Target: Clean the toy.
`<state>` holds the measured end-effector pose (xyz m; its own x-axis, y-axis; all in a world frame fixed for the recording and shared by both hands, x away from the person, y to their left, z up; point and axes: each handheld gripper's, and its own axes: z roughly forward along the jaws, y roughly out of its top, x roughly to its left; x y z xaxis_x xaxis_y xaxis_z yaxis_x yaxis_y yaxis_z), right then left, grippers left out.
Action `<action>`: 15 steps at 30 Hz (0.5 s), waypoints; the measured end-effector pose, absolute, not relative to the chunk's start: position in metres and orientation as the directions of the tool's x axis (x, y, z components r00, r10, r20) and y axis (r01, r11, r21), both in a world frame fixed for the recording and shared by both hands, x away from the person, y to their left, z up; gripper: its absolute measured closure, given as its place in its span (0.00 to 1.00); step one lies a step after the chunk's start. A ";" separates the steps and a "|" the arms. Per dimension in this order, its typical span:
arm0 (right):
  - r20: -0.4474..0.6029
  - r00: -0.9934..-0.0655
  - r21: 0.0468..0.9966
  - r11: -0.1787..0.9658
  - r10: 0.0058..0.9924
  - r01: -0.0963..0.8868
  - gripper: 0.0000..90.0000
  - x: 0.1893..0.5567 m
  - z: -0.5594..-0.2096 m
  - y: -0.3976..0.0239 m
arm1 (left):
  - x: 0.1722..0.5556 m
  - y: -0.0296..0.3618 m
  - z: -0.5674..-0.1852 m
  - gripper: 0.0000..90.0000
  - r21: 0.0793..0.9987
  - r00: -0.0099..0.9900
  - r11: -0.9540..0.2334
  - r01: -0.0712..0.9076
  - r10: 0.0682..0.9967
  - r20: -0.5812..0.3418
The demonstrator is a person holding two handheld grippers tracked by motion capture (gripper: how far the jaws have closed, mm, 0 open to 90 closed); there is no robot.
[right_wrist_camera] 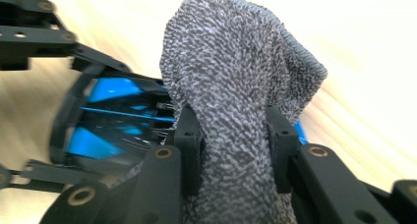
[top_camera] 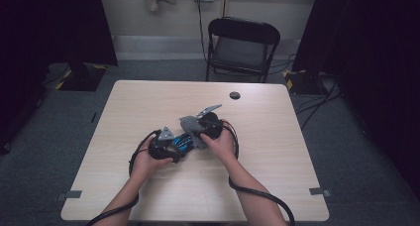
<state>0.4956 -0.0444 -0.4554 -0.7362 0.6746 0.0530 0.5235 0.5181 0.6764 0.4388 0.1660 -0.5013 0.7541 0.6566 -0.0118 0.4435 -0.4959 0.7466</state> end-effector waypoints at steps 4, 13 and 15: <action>0.053 -0.726 0.673 0.513 0.685 0.533 0.74 0.499 -0.458 -0.051 | 0.439 0.166 -0.501 0.28 0.747 0.754 -0.496 0.443 0.657 -0.012; 0.031 -0.720 0.665 0.523 0.693 0.532 0.74 0.505 -0.459 -0.052 | 0.439 0.166 -0.501 0.28 0.746 0.753 -0.496 0.444 0.658 -0.011; 0.031 -0.717 0.666 0.520 0.696 0.534 0.74 0.507 -0.459 -0.053 | 0.439 0.166 -0.501 0.28 0.747 0.753 -0.496 0.444 0.658 -0.010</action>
